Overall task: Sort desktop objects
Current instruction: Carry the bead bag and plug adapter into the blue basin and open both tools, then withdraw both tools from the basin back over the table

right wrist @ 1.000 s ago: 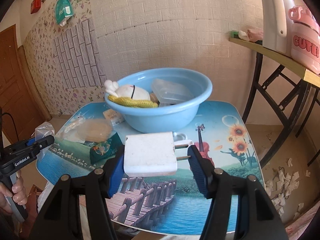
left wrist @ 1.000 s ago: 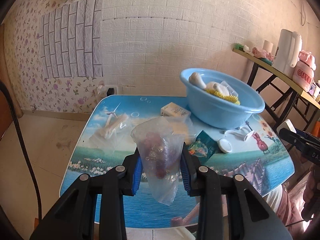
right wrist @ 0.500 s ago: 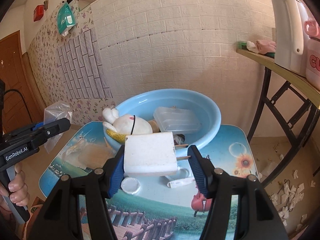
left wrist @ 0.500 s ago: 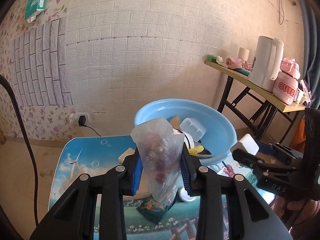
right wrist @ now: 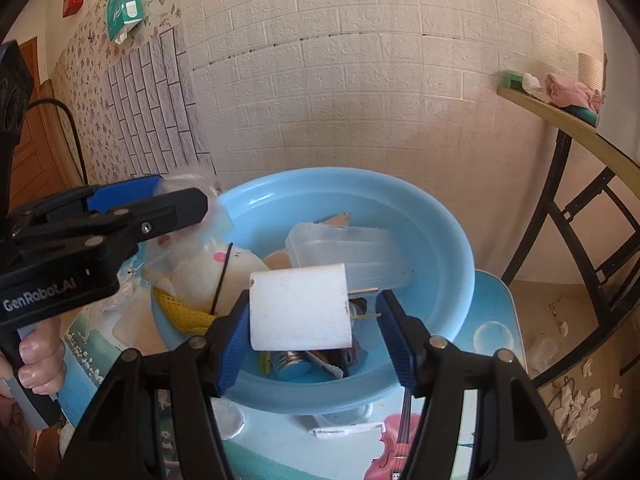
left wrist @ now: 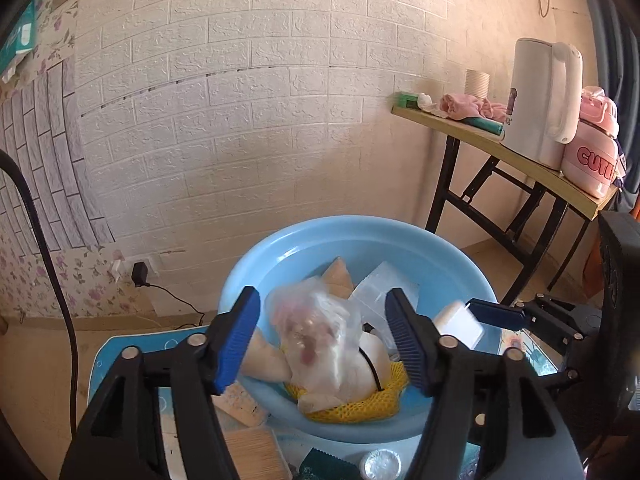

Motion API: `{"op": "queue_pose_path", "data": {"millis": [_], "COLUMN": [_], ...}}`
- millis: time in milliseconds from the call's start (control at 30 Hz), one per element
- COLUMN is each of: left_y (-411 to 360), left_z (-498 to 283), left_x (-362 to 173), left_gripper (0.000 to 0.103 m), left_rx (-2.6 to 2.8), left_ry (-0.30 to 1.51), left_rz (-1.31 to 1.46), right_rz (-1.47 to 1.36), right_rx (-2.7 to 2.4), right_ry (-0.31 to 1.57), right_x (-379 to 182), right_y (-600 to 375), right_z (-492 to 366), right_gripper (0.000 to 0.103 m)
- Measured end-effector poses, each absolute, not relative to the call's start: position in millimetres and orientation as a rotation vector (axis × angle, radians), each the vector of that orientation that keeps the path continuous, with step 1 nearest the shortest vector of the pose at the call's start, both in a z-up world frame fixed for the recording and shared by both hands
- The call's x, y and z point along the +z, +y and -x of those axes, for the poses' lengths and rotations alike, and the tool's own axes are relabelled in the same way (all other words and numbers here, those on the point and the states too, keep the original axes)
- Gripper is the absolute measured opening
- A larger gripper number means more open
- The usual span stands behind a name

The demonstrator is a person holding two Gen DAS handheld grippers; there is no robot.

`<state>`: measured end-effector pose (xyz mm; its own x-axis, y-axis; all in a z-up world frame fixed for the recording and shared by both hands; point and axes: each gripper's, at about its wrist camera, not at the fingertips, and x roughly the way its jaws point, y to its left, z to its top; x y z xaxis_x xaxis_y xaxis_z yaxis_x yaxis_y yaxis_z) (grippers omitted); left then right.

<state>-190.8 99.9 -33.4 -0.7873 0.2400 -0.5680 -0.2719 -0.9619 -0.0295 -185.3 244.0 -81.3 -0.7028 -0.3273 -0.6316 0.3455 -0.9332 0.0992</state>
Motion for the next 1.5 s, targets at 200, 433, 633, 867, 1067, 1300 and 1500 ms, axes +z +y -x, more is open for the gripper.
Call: {"op": "queue_pose_path", "data": {"millis": [200, 433, 633, 867, 1067, 1300, 1500], "left_y": [99, 74, 46, 13, -10, -30, -32], "left_z": [185, 159, 135, 103, 82, 61, 46], "left_x": [-36, -48, -58, -62, -75, -81, -88], "left_gripper": [0.08, 0.084, 0.084, 0.084, 0.084, 0.084, 0.084], "left_rx": [2.751, 2.773, 2.814, 2.888, 2.893, 2.911, 2.903], "left_ry": [0.113, 0.048, -0.038, -0.092, -0.152, -0.206, -0.207], "left_rz": [0.867, 0.922, 0.98, 1.0, 1.094, 1.128, 1.137], "right_rz": [-0.946, -0.927, -0.962, -0.985, -1.01, -1.031, -1.046], "right_rx": [-2.614, -2.629, -2.637, -2.64, -2.634, -2.649, -2.638], "right_ry": [-0.003, -0.018, -0.028, -0.043, -0.05, -0.04, -0.016], "right_x": [-79, -77, -75, -76, -79, -77, -83], "right_y": [250, 253, 252, 243, 230, 223, 220], "right_z": [180, 161, 150, 125, 105, 86, 72], "right_gripper": [0.07, 0.07, 0.07, 0.07, 0.07, 0.07, 0.07]}}
